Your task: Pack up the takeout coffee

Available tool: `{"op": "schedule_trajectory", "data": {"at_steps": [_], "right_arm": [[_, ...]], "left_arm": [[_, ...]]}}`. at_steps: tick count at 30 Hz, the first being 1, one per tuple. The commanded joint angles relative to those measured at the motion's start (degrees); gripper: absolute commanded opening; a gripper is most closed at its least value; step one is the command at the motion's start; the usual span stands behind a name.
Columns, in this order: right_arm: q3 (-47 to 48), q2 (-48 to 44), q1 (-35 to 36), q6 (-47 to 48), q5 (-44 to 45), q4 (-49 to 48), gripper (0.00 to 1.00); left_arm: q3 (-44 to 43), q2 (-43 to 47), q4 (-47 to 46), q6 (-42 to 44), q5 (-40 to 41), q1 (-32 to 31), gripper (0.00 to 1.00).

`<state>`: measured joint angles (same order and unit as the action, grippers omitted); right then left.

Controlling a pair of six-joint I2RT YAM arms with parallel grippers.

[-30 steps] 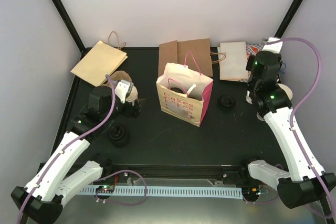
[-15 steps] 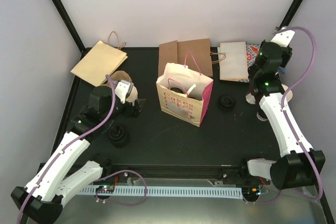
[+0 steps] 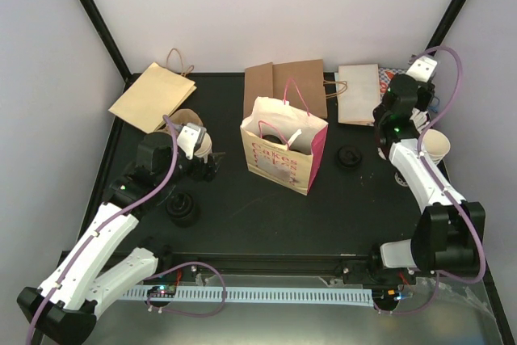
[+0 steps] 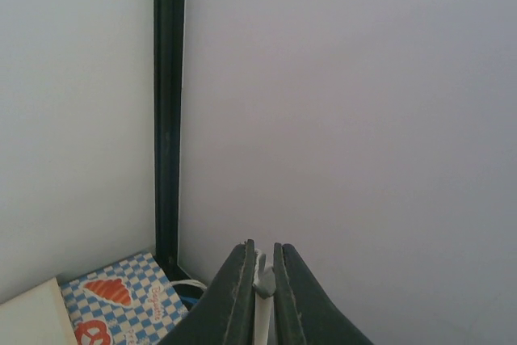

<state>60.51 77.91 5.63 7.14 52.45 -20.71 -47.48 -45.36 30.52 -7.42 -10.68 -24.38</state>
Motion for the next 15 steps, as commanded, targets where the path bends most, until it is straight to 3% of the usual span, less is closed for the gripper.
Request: {"op": "schedule_trajectory", "data": {"at_steps": [1,15], "right_arm": [[-1.3,0.4,-0.3,-2.7,2.4,-5.0,0.1],[-6.8,4.0,-0.4,-9.6,3.9,-3.4,0.11]], "left_arm": [[-0.2,0.0,-1.3,1.2,-1.2,0.3,0.89],[-0.2,-0.2,-1.5,1.2,-2.0,0.3,0.89]]}}
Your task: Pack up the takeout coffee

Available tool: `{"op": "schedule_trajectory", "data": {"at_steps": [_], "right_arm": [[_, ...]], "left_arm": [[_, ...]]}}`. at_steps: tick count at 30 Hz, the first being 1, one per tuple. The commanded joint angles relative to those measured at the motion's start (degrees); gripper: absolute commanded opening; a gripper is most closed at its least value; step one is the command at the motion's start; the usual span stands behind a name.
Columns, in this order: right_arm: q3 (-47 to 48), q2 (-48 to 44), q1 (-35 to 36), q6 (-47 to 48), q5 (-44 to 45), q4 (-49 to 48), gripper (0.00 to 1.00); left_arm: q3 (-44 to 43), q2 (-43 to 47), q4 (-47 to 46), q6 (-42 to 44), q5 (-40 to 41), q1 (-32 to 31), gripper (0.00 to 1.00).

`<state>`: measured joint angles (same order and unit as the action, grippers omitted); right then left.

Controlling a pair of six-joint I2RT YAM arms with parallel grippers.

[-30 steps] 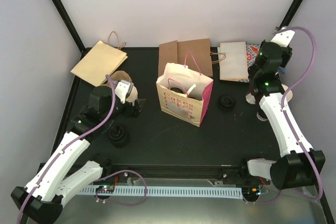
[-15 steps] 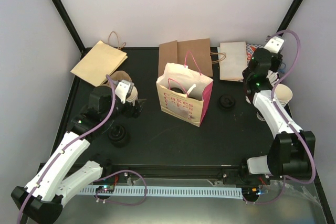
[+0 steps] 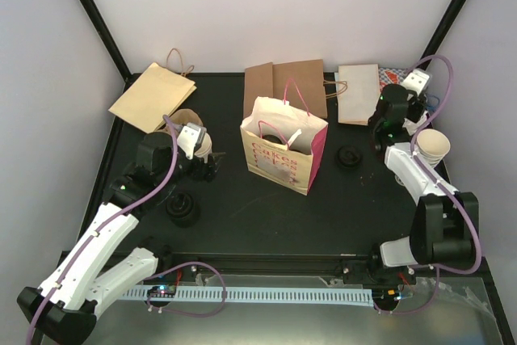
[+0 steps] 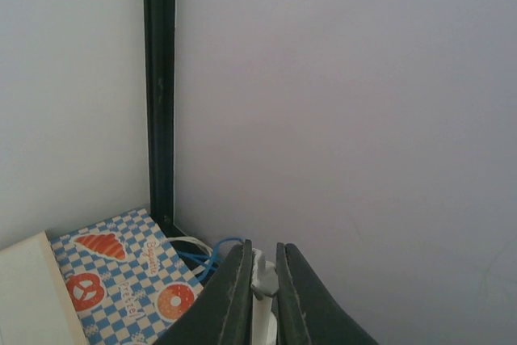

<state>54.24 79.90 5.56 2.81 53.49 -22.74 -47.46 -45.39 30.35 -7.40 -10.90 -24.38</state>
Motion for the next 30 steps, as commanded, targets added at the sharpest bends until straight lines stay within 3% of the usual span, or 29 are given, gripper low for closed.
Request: {"op": "schedule_trajectory", "data": {"at_steps": [1,11,17,18,21,25,28,30], "right_arm": [[-0.7,2.5,-0.4,-6.7,3.3,-0.9,0.12],[-2.1,6.1,-0.4,-16.0,3.8,5.3,0.13],[-0.6,4.8,-0.4,-16.5,4.7,8.1,0.17],[0.1,4.5,-0.4,-16.3,4.9,8.9,0.23],[2.2,3.0,-0.4,-15.5,4.6,10.9,0.65],[5.4,0.9,-0.3,-14.7,3.6,14.9,0.81],[8.5,-0.4,-0.4,-15.1,2.0,20.0,0.99],[10.3,-1.1,-0.3,-15.7,0.8,23.5,1.0]], "left_arm": [[-0.3,-0.2,-1.3,1.2,-1.8,0.3,0.89],[-0.2,-0.1,-1.2,1.2,-1.6,0.3,0.89],[-0.2,-0.1,-1.2,1.2,-1.8,0.3,0.89],[-0.2,-0.2,-1.2,1.2,-1.7,0.3,0.89],[-0.2,-0.1,-1.2,1.2,-1.7,0.3,0.89],[-0.2,-0.1,-1.2,1.3,-1.7,0.3,0.89],[-0.2,0.0,-1.1,1.2,-1.8,0.3,0.89],[-0.1,0.0,-1.2,1.2,-1.8,0.3,0.89]]}}
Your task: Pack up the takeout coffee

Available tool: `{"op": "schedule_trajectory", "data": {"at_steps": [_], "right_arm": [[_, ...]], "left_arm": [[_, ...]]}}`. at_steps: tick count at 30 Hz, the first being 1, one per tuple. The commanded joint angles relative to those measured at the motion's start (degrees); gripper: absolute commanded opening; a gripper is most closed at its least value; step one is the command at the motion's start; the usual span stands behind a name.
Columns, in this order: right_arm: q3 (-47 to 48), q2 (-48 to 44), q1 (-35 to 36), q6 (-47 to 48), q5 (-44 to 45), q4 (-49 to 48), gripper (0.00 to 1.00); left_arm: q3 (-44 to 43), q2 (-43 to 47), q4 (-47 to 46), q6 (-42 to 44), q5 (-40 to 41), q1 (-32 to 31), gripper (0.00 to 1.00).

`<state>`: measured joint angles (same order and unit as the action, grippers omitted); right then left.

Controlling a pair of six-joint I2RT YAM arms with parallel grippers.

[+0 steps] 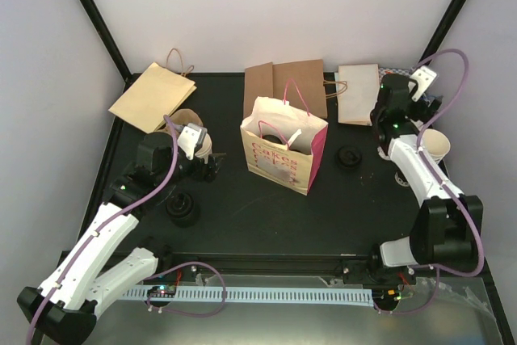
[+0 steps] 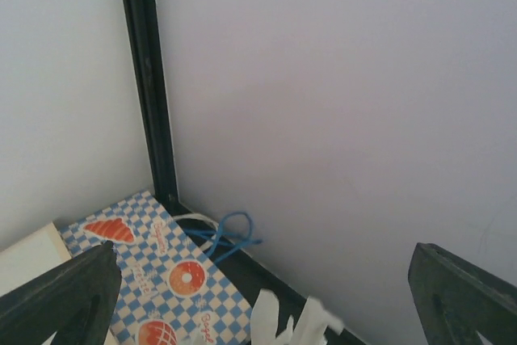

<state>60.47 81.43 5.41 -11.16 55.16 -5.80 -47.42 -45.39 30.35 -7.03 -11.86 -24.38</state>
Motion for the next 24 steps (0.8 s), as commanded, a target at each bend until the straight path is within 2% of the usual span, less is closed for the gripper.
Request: {"op": "schedule_trajectory", "data": {"at_steps": [1,13,18,24], "right_arm": [[5.0,-3.0,-0.1,-2.0,-1.8,8.3,1.0],[12.7,-5.2,-0.2,-5.3,-7.5,27.6,1.0],[12.9,-8.9,-0.1,-5.9,-15.5,32.4,1.0],[9.4,-17.3,-0.1,-0.2,-30.3,29.9,1.0]], "left_arm": [[-0.2,0.0,-1.2,0.8,-0.9,0.3,0.89],[-0.3,-0.3,-1.1,0.8,-1.5,0.3,0.89],[-0.3,-0.4,-1.0,0.7,-1.4,0.3,0.89],[-0.4,-0.3,-1.1,0.7,-1.4,0.3,0.89]]}}
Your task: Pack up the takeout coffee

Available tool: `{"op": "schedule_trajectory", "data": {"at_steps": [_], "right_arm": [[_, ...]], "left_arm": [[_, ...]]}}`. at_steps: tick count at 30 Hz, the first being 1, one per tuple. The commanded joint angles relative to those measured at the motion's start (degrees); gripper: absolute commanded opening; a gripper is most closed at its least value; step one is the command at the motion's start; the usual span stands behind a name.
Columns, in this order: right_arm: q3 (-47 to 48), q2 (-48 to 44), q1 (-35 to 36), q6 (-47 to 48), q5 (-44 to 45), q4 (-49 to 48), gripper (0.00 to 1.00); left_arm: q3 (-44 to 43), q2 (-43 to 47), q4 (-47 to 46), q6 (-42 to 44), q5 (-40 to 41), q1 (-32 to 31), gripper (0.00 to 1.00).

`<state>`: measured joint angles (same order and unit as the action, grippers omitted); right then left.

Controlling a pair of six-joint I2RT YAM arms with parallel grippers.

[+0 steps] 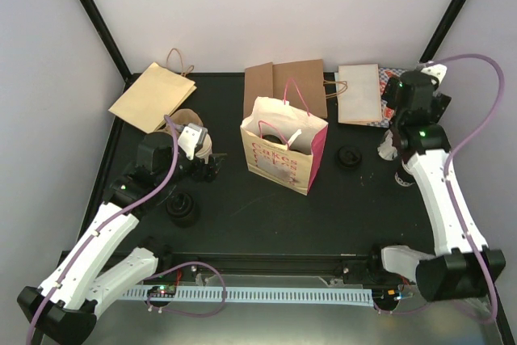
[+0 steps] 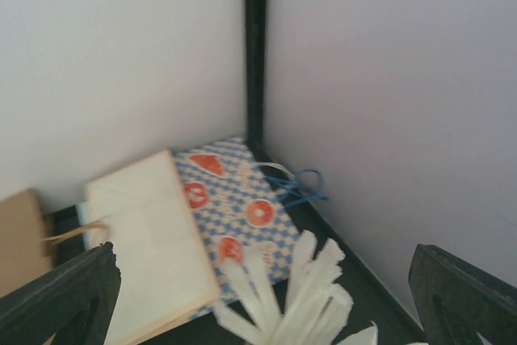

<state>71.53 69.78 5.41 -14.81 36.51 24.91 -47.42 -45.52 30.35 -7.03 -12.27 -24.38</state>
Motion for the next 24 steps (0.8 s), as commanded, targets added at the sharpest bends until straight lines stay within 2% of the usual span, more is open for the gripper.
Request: {"op": "schedule_trajectory", "data": {"at_steps": [1,5,13,19,24], "right_arm": [[-2.2,-7.2,-0.1,3.9,-13.9,-1.4,1.0],[-3.0,-11.1,-0.1,4.5,-24.7,-2.0,1.0],[-4.1,-13.9,-0.1,3.2,-37.2,-2.4,1.0],[-15.0,-21.4,-0.1,4.4,-47.9,-13.6,1.0],[-26.2,-28.5,-0.1,2.5,-50.5,-23.7,1.0]], "left_arm": [[-0.4,-0.1,-1.2,0.7,-1.0,0.3,0.89],[-0.4,0.3,-1.2,0.7,-0.6,0.3,0.89],[-0.1,1.5,-1.8,0.8,0.3,0.3,0.89],[0.3,3.2,-2.7,0.7,1.5,0.3,0.9],[2.0,5.5,-5.1,1.0,1.6,0.3,0.94]]}}
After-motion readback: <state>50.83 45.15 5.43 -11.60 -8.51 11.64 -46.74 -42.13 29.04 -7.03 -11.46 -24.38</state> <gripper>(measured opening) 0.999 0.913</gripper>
